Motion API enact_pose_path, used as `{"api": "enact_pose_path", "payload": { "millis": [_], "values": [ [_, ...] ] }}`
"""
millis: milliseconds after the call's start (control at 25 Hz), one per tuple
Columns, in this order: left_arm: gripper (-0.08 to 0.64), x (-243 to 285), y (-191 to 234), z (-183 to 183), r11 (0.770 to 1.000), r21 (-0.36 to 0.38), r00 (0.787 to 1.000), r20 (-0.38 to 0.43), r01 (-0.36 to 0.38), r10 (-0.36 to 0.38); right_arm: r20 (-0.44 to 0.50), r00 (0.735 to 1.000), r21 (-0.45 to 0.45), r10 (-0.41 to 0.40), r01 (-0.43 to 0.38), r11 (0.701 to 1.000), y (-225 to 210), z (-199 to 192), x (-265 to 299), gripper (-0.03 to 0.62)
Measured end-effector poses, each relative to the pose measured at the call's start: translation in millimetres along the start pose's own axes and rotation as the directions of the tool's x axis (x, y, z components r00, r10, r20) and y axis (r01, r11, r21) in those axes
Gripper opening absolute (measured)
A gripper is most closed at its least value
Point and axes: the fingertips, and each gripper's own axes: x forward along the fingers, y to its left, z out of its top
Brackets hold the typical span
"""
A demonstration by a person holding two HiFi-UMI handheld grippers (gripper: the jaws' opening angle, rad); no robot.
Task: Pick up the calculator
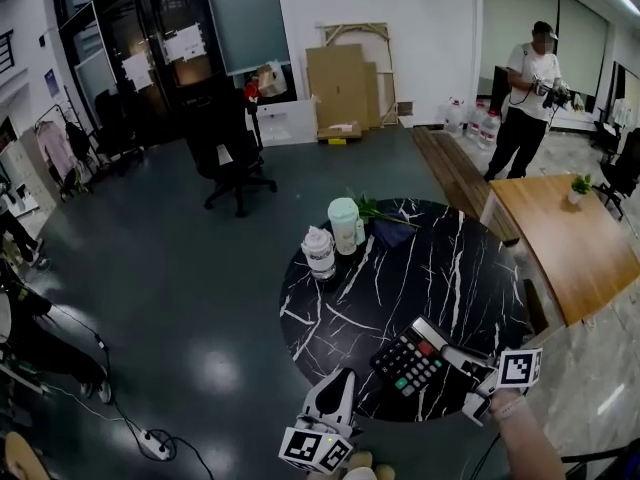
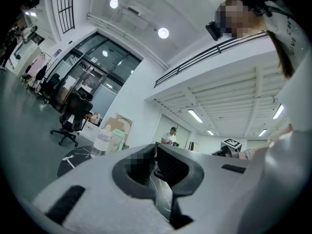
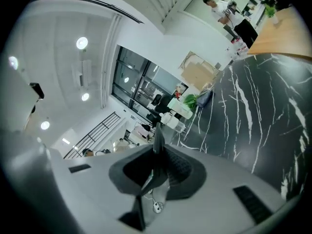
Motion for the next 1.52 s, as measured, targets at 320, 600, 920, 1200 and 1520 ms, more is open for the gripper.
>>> {"api": "enact_pose_path", "payload": {
  "millis": [320,600,920,1200,1520],
  "values": [
    [0.008,0.0,-25.6,32.2,0.999,0.016,0.999,0.036,0.039,-0.04,0.108,0.994,-0.014,0.011,-0.01,1.0,38.9,21.7,-28.8,0.054],
    [0.008,9.6,-43.5,47.1,0.996,0.047,0.995,0.053,0.081,-0.084,0.177,0.983,-0.027,0.05,-0.046,0.999,58.4,34.4,-41.7,0.054],
    [0.008,8.2,-54.3,51.9,0.995,0.039,0.994,0.057,0.09,-0.092,0.216,0.976,-0.019,0.039,-0.036,0.999,64.1,40.0,-53.6,0.054],
    [0.008,2.7,-57.2,46.2,0.995,0.036,0.994,0.047,0.093,-0.095,0.227,0.973,-0.008,0.034,-0.032,0.999,64.0,37.2,-57.7,0.054],
    [0.008,-2.5,-56.9,37.8,0.995,0.035,0.995,0.033,0.092,-0.093,0.24,0.97,-0.003,0.033,-0.033,0.999,62.4,35.0,-59.9,0.054]
  ]
}}
